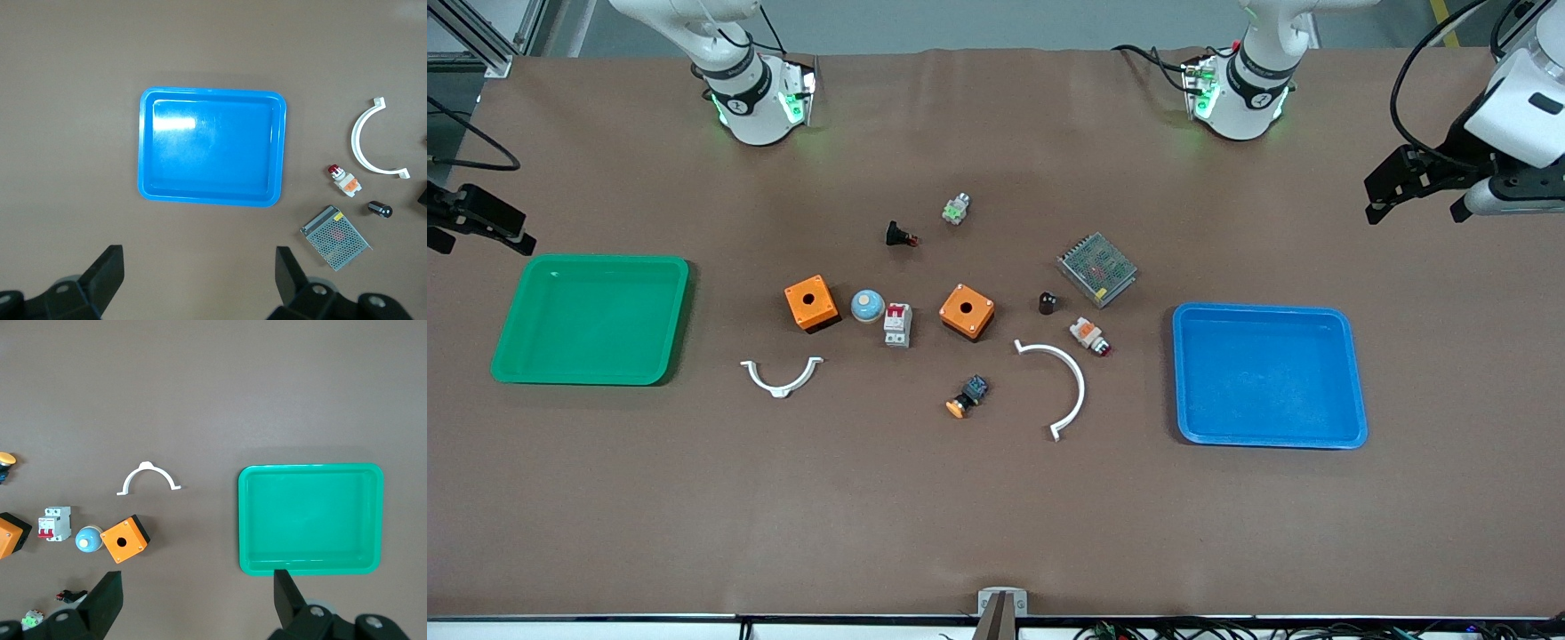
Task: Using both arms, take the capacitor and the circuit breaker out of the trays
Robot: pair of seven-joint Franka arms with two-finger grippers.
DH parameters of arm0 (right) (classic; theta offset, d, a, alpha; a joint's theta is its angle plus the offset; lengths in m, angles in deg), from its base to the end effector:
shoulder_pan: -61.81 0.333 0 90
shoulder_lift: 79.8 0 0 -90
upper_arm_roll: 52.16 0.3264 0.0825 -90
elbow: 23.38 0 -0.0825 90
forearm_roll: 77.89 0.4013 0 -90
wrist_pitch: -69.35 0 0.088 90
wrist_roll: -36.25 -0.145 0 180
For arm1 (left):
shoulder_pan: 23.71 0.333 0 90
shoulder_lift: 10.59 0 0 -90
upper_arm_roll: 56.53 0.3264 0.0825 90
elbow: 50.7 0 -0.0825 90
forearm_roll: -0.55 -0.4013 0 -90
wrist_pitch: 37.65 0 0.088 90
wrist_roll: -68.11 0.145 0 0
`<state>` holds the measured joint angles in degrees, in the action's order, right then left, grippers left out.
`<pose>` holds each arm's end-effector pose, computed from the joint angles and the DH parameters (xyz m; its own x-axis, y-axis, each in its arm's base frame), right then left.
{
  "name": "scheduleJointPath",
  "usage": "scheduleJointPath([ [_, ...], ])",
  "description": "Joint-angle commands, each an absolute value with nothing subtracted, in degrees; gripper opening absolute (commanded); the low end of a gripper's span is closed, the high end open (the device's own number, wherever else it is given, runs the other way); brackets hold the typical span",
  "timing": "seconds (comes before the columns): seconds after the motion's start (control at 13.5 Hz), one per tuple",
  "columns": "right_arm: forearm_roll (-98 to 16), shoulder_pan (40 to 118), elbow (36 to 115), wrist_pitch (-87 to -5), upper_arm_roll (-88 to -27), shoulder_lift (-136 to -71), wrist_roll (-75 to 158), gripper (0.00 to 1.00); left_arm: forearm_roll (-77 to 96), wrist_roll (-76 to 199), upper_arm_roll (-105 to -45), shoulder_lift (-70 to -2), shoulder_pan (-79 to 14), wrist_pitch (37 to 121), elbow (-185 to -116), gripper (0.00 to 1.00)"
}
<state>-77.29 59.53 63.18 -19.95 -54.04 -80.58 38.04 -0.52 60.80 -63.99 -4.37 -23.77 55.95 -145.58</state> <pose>0.5755 -0.0402 0.6174 0.9986 -0.0412 0.0345 -0.0409 -0.9991 -0.0089 0.5415 -0.0725 0.6209 0.9961 -0.0048 0.0886 -0.0029 -0.9998 -0.0216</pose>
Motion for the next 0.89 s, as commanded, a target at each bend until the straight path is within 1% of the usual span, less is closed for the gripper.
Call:
scheduleJointPath([
  [0.0,-78.24,58.82,61.52,-19.51,-53.39,-81.47,37.75,1.0,-1.65,61.17,-64.09,-4.79,-23.8,55.07,-144.3,1.0],
  [0.82,-78.06,58.91,61.52,-19.51,-53.39,-81.47,37.75,1.0,-2.88,61.08,-64.09,-4.79,-23.8,54.98,-144.21,1.0],
])
